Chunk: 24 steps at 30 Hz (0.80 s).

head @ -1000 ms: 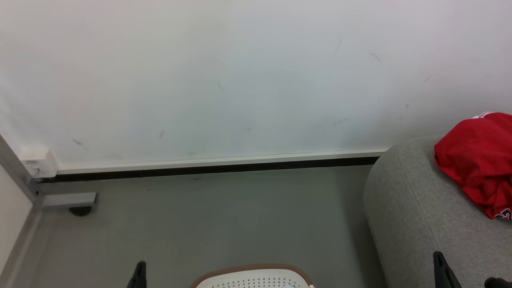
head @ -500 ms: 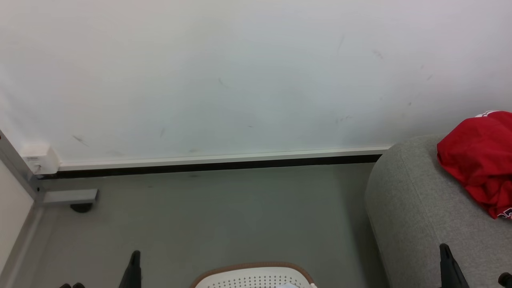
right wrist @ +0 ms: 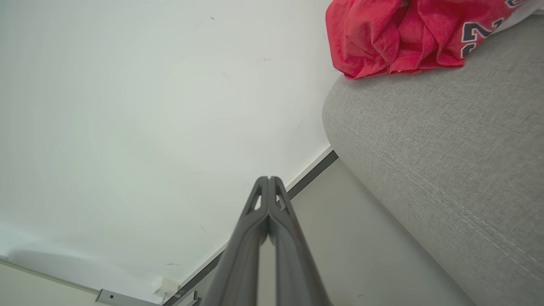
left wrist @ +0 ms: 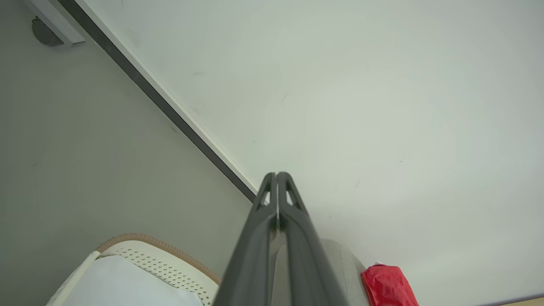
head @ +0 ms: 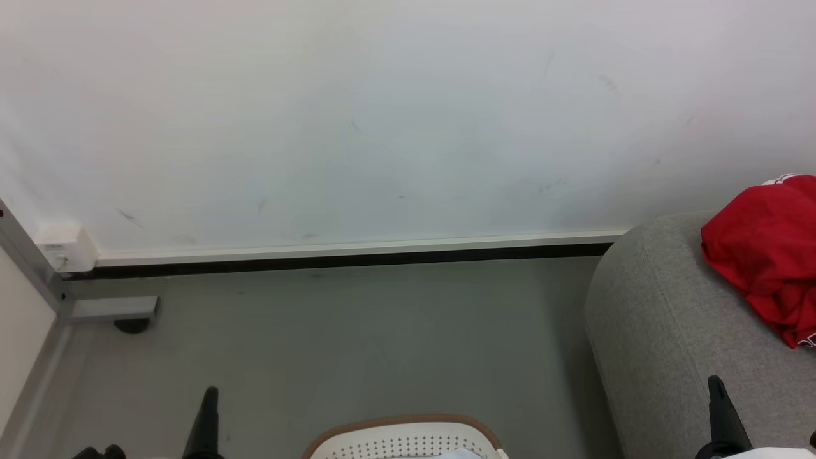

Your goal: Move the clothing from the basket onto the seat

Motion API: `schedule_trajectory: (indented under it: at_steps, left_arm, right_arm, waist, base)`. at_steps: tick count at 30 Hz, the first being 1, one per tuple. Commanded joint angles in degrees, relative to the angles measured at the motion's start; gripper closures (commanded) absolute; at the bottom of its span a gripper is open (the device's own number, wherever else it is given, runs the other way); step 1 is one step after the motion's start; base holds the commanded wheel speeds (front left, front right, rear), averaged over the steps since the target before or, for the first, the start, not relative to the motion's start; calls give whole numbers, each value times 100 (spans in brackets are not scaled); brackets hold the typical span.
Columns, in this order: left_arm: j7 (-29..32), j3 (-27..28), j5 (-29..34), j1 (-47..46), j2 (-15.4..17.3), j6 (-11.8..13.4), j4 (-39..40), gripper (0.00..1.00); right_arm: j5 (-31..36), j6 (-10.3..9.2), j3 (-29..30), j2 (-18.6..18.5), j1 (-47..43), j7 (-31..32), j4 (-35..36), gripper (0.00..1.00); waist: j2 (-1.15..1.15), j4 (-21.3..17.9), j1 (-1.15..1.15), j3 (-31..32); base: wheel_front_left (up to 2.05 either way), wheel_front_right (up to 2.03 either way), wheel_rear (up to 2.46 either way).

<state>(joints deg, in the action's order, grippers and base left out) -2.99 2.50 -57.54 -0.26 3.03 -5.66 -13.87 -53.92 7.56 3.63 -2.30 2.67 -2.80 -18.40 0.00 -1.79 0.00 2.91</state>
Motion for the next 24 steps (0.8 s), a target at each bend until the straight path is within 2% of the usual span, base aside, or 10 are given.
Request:
schedule_trajectory:
  at_steps: [1, 24]
  left_arm:
    - [44, 39, -157, -146, 26, 22, 91, 100]
    - [405, 194, -1478, -335, 14, 74, 192, 100]
  right_arm:
    - [-173, -5, 24, -67, 160, 42, 98, 100]
    - [-1636, -8, 128, -87, 292, 390, 205, 100]
  waist:
    - [0, 3, 0, -5]
    - [0, 59, 0, -93]
  base:
    - [0, 0, 0]
    - [0, 0, 0]
